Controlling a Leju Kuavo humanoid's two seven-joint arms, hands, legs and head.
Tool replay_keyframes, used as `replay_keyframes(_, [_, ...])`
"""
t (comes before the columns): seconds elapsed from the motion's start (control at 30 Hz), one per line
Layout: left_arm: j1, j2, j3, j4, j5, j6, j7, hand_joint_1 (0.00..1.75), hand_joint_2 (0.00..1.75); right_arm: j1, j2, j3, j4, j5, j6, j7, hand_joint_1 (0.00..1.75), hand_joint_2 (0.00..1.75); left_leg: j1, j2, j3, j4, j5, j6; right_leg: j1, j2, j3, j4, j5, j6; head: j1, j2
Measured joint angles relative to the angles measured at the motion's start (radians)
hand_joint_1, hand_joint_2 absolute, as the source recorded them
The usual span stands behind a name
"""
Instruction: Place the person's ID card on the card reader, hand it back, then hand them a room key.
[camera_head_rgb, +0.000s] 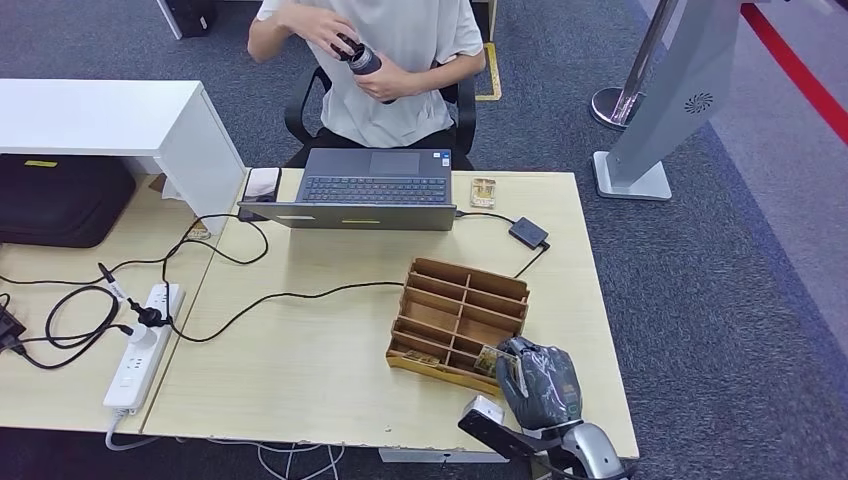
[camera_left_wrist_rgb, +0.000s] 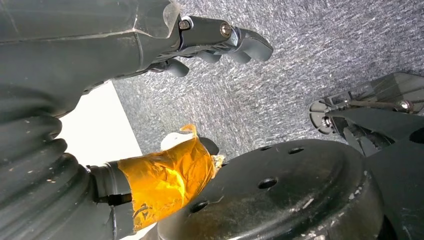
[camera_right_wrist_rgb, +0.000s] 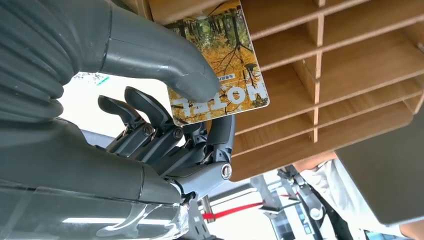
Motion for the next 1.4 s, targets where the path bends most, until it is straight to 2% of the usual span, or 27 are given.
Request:
replay_keyframes(0.17, [0.000,0.002,0.004,0.000,-0.004,-0.005,0.000,0.00,1.75,-0.033,-0.042,-0.041,-0.078,-0.112,0.085,-0.025,1.75,1.75,0.000,0.000,0.000,0.000,0.000,0.000,0.000,0.000,0.000,0.000,0.001,0.000,0.000,0.000])
replay_keyframes(0.43, [0.001,0.009,0.013,0.000,-0.014,-0.021,-0.005,0.00,1.75,-0.195,-0.148,-0.110,-0.200,-0.497,0.407,-0.046,1.75,1.75,0.000,0.001,0.000,0.001,0.001,0.000,0.000,0.001,0.000,0.000,0.002,0.000,0.000,0.000])
replay_keyframes(0.53, [0.000,0.011,0.014,0.000,-0.019,-0.024,-0.009,0.00,1.75,-0.280,-0.169,-0.120,-0.204,-0.564,0.456,-0.037,1.75,1.75,0.000,0.002,0.001,0.001,0.001,0.000,0.000,0.001,0.000,0.000,0.002,-0.001,0.000,0.000])
replay_keyframes(0.7, [0.000,0.011,0.014,0.000,-0.022,-0.026,-0.012,0.00,1.75,-0.373,-0.182,-0.126,-0.192,-0.591,0.472,-0.026,1.75,1.75,0.000,0.001,0.001,0.001,0.002,0.000,0.000,0.001,0.000,0.001,0.002,-0.001,0.000,0.000])
replay_keyframes(0.97, [0.000,0.012,0.015,0.000,-0.025,-0.028,-0.013,0.00,1.75,-0.394,-0.188,-0.126,-0.186,-0.598,0.470,-0.023,1.75,1.75,0.000,0.001,0.000,0.001,0.001,0.000,0.000,0.001,0.000,0.000,0.002,0.000,0.000,0.000])
replay_keyframes(1.07, [0.000,0.013,0.015,0.000,-0.034,-0.031,-0.012,0.00,1.75,-0.432,-0.187,-0.116,-0.164,-0.570,0.451,0.006,1.75,1.75,0.000,0.001,-0.001,0.001,0.002,0.000,0.000,0.001,0.000,0.001,0.002,-0.001,0.000,0.000])
replay_keyframes(1.2, [-0.003,0.014,0.015,0.000,-0.060,-0.033,-0.010,0.00,1.75,-0.545,-0.163,-0.067,-0.064,-0.305,0.288,0.082,1.75,1.75,0.000,0.002,0.000,0.001,0.003,-0.002,0.000,0.002,0.000,0.001,0.004,-0.001,0.000,0.000])
replay_keyframes(1.4, [-0.010,0.014,0.013,0.000,-0.107,-0.041,-0.009,0.00,1.75,-0.669,-0.056,0.013,0.157,0.058,-0.005,0.117,1.75,1.75,0.002,0.002,0.000,0.001,0.005,-0.002,0.002,0.002,0.000,0.002,0.005,-0.003,0.000,0.000])
